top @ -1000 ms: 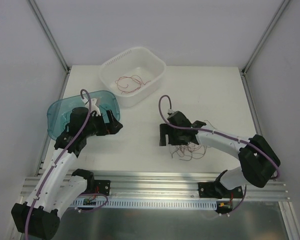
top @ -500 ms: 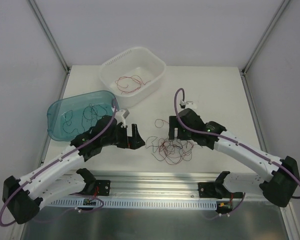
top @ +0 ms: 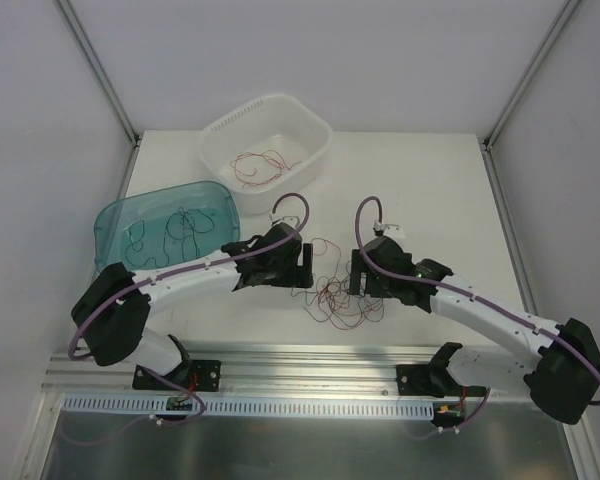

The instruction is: Untangle the cables

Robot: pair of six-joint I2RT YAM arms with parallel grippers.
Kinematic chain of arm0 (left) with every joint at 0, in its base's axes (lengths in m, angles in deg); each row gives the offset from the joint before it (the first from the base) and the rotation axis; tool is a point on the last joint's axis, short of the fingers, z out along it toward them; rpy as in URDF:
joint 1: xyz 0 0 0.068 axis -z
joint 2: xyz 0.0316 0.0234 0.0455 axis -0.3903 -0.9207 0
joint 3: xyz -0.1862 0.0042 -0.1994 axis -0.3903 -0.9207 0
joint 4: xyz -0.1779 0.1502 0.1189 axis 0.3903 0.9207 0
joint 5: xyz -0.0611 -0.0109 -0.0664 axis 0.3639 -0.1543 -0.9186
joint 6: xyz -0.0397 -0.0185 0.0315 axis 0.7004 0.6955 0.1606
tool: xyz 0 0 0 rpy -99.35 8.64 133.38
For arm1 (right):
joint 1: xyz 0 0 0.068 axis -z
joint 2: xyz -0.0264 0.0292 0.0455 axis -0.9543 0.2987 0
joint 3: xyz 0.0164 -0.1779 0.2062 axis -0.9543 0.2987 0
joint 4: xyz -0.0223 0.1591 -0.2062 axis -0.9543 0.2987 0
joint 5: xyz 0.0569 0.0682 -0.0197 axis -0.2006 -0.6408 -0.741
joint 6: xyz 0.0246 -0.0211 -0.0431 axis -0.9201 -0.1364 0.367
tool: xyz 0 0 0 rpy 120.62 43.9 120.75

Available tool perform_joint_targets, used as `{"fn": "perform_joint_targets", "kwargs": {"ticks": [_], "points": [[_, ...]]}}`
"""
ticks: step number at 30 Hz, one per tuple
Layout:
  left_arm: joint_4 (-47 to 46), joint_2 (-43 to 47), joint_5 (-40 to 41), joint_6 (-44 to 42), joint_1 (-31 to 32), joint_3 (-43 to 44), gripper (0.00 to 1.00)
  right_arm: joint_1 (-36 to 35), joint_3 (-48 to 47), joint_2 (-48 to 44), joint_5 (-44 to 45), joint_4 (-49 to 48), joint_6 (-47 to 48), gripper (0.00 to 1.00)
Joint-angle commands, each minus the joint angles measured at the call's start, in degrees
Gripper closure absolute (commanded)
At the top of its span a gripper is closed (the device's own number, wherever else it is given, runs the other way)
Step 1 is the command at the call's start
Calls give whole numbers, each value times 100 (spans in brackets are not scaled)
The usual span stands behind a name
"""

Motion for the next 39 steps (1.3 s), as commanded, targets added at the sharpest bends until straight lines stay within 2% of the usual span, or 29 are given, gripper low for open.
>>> {"fn": "perform_joint_targets", "kwargs": {"ticks": [1, 4, 8, 9, 10, 12, 13, 15, 19, 20, 21, 22, 24, 25, 27, 28, 34, 39], "points": [[-213, -434, 272, 263, 155, 302, 24, 1, -58, 98, -134, -505, -116, 10], [-266, -646, 263, 377, 269, 337, 32, 1, -67, 300, -257, -654, -89, 10], [-292, -813, 280, 474, 401, 285, 51, -8, -137, 537, -459, -822, -2, 10], [-284, -787, 289, 492, 410, 259, 71, -8, -172, 625, -485, -840, 7, 10], [-284, -683, 298, 509, 427, 180, 81, -17, -208, 782, -521, -866, 25, 10], [-284, -507, 342, 492, 453, 109, 96, -43, -374, 1003, -547, -875, 43, 10], [-292, -314, 351, 466, 471, 39, 100, -52, -418, 1221, -547, -901, 34, 10], [-284, -111, 360, 404, 489, -23, 100, -61, -550, 1433, -539, -936, -1, 11], [-257, 469, 368, 343, 498, -242, 100, -70, -744, 2040, -538, -980, -54, 20], [-248, 731, 377, 316, 498, -260, 100, -70, -762, 2258, -521, -980, -63, 29], [-205, 864, 395, 290, 498, -286, 100, -78, -796, 2339, -477, -920, -80, 35], [-100, 1161, 473, 255, 498, -295, 100, -61, -797, 2392, -433, -884, -133, 46], [111, 1470, 605, 123, 489, -199, 100, -9, -753, 2480, -267, -753, -168, 57], [382, 1768, 762, -8, 480, -146, 100, 35, -727, 2463, -118, -682, -203, 70], [699, 2051, 956, -123, 401, 90, 100, 176, -630, 2279, -29, -524, -204, 83], [1101, 2304, 1053, -210, 331, 161, 100, 385, -499, 2174, -29, -506, -169, 92], [2203, 3237, 966, -605, -986, 767, 100, 1677, -7, 1076, 33, -84, 296, 95], [2845, 3563, 1168, -940, -1550, 1574, 100, 2950, 152, 276, -195, 241, 877, 91]]}}
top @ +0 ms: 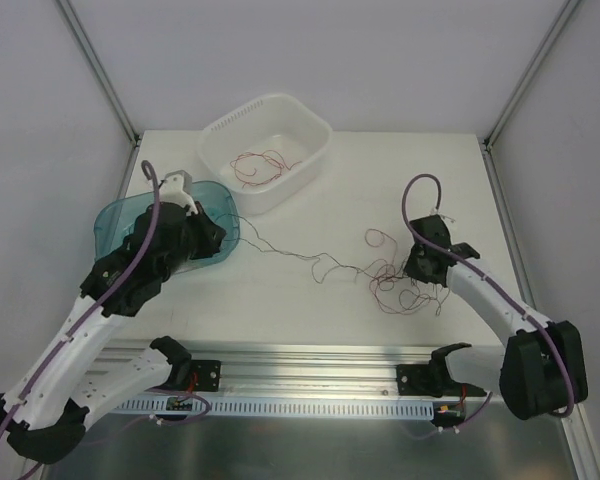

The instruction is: Untangle the cables

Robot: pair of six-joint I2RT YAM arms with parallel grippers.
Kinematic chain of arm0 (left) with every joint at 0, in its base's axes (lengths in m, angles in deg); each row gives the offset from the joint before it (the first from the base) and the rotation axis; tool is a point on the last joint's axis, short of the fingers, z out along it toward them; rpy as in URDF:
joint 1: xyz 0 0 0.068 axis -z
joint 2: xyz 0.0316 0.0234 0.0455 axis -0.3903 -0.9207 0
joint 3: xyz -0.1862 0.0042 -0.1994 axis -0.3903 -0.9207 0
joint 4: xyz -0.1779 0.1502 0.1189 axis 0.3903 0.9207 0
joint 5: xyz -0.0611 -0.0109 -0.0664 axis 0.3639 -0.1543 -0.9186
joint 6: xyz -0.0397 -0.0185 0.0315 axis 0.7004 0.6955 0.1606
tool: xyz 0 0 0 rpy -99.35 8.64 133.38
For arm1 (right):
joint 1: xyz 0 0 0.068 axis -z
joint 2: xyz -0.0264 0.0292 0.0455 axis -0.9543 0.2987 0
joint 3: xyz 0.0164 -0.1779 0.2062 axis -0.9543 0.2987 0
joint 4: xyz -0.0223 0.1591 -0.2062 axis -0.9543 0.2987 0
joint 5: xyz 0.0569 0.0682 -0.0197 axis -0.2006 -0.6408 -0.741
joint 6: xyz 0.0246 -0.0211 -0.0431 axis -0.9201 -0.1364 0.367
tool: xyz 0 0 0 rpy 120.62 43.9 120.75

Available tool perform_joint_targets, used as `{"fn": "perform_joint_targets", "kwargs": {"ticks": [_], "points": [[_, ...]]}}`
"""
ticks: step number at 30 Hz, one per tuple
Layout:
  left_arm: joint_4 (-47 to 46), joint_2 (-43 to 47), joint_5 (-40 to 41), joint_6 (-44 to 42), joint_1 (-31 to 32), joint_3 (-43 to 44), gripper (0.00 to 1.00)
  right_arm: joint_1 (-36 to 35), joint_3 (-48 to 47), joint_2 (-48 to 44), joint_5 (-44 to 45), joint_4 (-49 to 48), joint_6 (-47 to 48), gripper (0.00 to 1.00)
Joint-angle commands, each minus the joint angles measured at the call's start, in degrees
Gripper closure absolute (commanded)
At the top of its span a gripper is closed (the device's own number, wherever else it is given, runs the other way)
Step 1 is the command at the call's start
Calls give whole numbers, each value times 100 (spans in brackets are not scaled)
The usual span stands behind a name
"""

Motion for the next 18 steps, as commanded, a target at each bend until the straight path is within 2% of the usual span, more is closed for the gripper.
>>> {"fn": "perform_joint_targets", "kwargs": {"ticks": [1, 7, 11, 15, 18], "points": [[664, 152, 265, -494, -182, 695, 100, 577, 69, -573, 19, 689, 580, 90], [840, 134, 142, -583, -182, 1074, 100, 789, -370, -1102, 123, 1243, 897, 88], [1042, 310, 616, -565, -217, 1301, 100, 1069, -397, -1112, 185, 1323, 1038, 84], [1656, 345, 1389, -671, -208, 1812, 100, 1816, -239, -874, -306, 1226, 1134, 78], [1868, 371, 1601, -750, -209, 2050, 100, 1923, -142, -874, -395, 1156, 1117, 77]]}}
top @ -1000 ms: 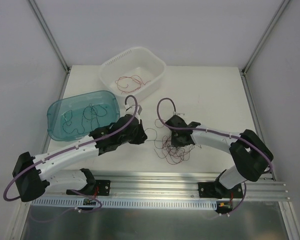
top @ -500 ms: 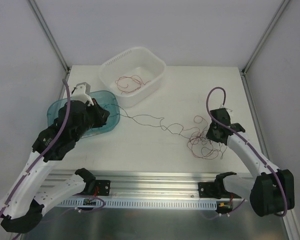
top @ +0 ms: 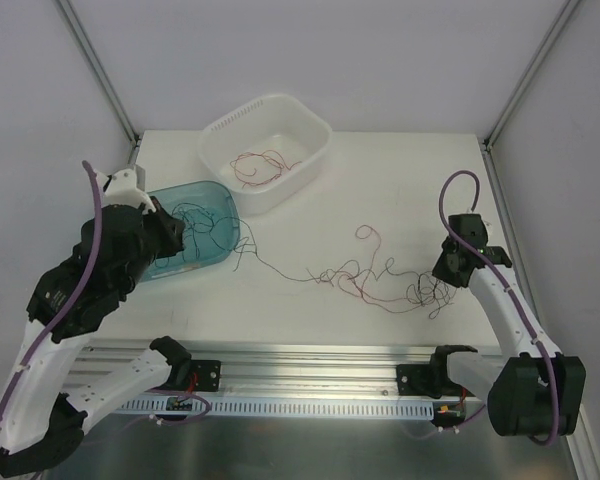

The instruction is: Untangle the cables

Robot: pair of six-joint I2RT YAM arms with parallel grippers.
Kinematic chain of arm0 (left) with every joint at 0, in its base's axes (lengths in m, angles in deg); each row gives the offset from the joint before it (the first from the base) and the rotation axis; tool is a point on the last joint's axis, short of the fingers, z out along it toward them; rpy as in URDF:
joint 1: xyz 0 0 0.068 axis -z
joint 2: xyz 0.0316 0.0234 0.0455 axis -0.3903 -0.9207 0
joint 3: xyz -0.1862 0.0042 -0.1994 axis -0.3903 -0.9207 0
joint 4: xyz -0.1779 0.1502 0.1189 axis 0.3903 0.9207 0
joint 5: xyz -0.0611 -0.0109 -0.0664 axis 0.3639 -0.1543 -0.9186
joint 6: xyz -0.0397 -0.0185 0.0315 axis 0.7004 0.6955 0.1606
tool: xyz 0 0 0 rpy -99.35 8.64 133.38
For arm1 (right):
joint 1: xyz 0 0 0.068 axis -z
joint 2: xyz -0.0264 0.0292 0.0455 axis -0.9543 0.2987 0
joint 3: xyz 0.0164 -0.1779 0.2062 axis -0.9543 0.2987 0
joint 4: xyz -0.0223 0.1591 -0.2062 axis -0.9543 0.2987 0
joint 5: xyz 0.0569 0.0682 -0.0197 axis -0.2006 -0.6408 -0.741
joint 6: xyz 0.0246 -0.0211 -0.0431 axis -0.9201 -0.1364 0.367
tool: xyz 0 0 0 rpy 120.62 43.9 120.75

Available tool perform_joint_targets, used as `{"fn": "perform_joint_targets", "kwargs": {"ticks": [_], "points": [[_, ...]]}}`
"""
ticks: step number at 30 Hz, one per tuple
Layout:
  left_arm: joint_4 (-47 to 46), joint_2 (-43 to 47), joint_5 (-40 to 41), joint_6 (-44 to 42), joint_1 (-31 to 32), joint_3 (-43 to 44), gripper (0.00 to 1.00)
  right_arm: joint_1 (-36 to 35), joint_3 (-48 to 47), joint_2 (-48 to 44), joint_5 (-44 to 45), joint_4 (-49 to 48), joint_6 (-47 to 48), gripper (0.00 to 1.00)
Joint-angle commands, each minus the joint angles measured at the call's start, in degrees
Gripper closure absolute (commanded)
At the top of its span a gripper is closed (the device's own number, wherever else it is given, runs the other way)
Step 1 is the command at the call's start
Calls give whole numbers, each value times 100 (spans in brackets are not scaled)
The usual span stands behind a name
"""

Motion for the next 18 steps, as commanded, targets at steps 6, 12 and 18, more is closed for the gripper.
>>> {"fn": "perform_joint_targets", "kwargs": {"ticks": [6, 12, 18], "points": [[325, 76, -189, -228, -71, 422, 100, -22, -68, -215, -1116, -47, 109, 64], [9, 138, -1120, -52, -71, -87, 100, -1155, -331, -496, -1321, -187, 180, 29], [-202, 348, -1807, 115, -80, -860, 100, -2429, -726, -172, -1603, -557, 145, 24]]}}
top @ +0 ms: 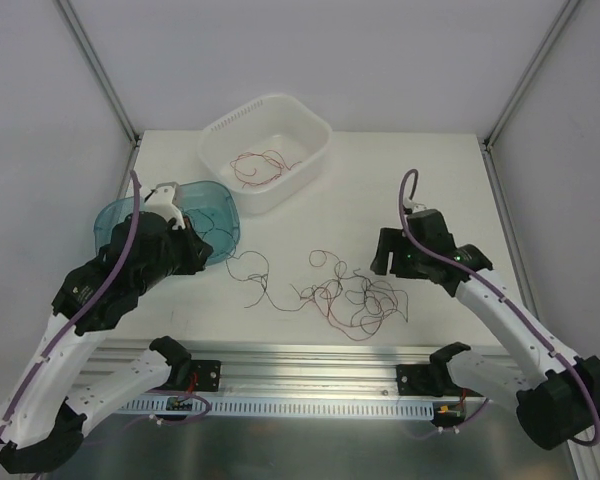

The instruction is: Untangle the cables

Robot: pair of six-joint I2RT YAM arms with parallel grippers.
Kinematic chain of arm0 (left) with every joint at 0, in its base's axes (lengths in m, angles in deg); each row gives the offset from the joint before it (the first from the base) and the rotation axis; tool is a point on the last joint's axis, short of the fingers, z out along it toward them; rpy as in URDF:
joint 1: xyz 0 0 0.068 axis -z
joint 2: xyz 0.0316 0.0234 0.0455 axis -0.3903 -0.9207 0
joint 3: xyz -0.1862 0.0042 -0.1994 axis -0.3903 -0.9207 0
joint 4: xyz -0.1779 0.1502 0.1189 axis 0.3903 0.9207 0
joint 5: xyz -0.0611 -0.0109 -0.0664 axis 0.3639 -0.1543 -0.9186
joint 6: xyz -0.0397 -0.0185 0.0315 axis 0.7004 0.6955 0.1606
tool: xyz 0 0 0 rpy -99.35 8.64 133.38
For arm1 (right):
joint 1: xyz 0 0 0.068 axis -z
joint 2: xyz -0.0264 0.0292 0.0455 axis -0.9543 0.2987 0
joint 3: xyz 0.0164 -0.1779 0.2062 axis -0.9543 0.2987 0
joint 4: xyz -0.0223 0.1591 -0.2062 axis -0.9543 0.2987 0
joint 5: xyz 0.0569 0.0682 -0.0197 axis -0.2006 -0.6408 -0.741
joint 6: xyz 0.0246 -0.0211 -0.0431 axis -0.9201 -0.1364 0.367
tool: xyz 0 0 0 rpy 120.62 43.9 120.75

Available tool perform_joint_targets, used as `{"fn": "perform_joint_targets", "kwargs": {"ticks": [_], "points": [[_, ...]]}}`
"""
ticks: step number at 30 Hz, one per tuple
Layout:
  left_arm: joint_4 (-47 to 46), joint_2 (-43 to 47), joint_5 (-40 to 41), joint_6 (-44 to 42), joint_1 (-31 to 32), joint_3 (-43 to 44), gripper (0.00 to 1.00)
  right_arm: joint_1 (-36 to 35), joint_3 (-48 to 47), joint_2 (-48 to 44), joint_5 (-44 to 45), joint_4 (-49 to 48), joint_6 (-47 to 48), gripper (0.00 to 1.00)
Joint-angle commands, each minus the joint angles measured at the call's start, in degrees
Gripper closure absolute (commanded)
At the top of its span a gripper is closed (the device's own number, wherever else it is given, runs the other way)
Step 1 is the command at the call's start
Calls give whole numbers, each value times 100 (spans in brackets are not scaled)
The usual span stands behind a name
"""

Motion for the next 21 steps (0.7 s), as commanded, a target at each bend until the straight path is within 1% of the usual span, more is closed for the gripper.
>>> {"fn": "perform_joint_targets", "kwargs": {"ticks": [1, 2, 3, 5, 6, 8, 11, 16, 18, 21], "points": [[-253, 191, -568, 192, -45, -327, 100, -592, -473, 364, -99, -351, -4, 24], [-261, 287, -568, 200, -36, -485, 100, -898, -526, 653, -28, -395, 30, 23], [-253, 323, -568, 218, -45, -547, 100, -1032, -596, 856, 172, -448, 57, 23], [-261, 428, -560, 218, -36, -671, 100, -1374, -886, 1190, 192, -536, 189, 19], [-253, 464, -560, 218, -45, -688, 100, -1480, -983, 1557, 201, -563, 224, 19], [-253, 534, -577, 201, -36, -759, 100, -1708, -1246, 1911, 245, -720, 268, 18], [-253, 622, -551, 201, -45, -838, 100, -1832, -1467, 2570, 306, -879, 155, 17], [-235, 727, -472, 174, -36, -917, 100, -1938, -1608, 3501, 816, -932, -144, 17], [-209, 763, -349, 165, -45, -935, 100, -1930, -1625, 3687, 904, -958, -285, 18], [-165, 815, -130, 139, -45, -926, 100, -1938, -1669, 3986, 1000, -1011, -373, 23]]}}
